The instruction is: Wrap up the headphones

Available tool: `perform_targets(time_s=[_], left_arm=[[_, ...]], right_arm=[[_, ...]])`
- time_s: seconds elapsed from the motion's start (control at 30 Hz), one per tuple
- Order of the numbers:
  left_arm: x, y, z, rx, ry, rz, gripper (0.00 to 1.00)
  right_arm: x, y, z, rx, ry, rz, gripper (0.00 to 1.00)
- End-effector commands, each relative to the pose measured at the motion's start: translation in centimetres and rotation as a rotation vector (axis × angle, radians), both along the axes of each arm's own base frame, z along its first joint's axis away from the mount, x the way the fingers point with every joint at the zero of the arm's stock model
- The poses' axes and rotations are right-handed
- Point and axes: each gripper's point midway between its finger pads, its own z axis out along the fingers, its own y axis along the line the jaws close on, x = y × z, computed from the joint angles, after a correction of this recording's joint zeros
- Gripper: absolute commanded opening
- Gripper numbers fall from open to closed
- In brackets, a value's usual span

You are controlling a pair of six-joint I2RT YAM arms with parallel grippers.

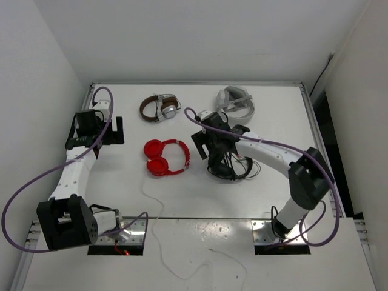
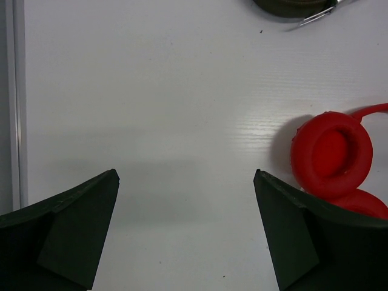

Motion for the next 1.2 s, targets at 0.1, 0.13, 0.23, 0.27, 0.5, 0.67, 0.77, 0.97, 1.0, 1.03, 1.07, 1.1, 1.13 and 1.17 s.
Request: perform_targets(time_s=[0.1,0.13,0.23,0.27,0.5,0.67,0.77,0.97,1.0,1.03,1.07,1.1,1.13,1.17], left_arm=[[0.6,0.8,1.5,0.007,-0.039,0.034,1.00],[0.6,0.8,1.5,0.008,-0.039,0.034,1.00],[0.1,1.3,0.7,0.015,-0.019,0.058,1.00],[0.3,1.4,0.9,0.017,-0.029,0.058,1.00],[0.2,1.7,0.6,0.021,-0.026,0.079,1.00],[0.1,2.3,0.3,0.032,-0.024,0.103,1.00],[-0.1,2.3,-0.1,0.038,-0.014,0.097,1.00],[0.3,2.4,-0.3,0.038,-0.014,0.097,1.00],[0.1,2.3,-0.7,0.029,-0.006,0.103,1.00],[0.1,2.3,-0.7,0.029,-0.006,0.103,1.00],[0.2,2.3,-1.1,0.028,0.005,0.103,1.00],[0.2,2.3,-1.1,0.028,0.005,0.103,1.00],[0.2,2.3,-1.1,0.028,0.005,0.103,1.00],[0.2,2.3,-1.1,0.028,0.005,0.103,1.00]], right_arm=[[2.2,4.2,2.1,0.062,-0.053,-0.047,0.81],[2.3,4.7,1.3,0.048,-0.044,-0.052,0.81],[2.3,6.3,0.0,0.054,-0.013,-0.119,0.80],[2.7,6.7,0.0,0.070,-0.008,-0.138,0.79],[1.2,8.9,-4.2,0.007,0.081,-0.216,0.74],[1.7,9.8,-6.6,-0.004,0.145,-0.240,0.72],[1.7,9.4,-8.3,-0.028,0.177,-0.255,0.71],[2.6,9.0,-10.0,-0.005,0.208,-0.293,0.67],[2.8,9.2,-9.7,0.003,0.202,-0.292,0.67],[3.0,9.4,-10.1,0.000,0.204,-0.292,0.67],[3.0,9.4,-10.3,-0.009,0.210,-0.293,0.67],[3.1,9.5,-10.8,-0.014,0.214,-0.294,0.64],[3.4,9.9,-10.4,-0.003,0.206,-0.293,0.63],[3.2,9.9,-10.9,-0.006,0.221,-0.288,0.61]])
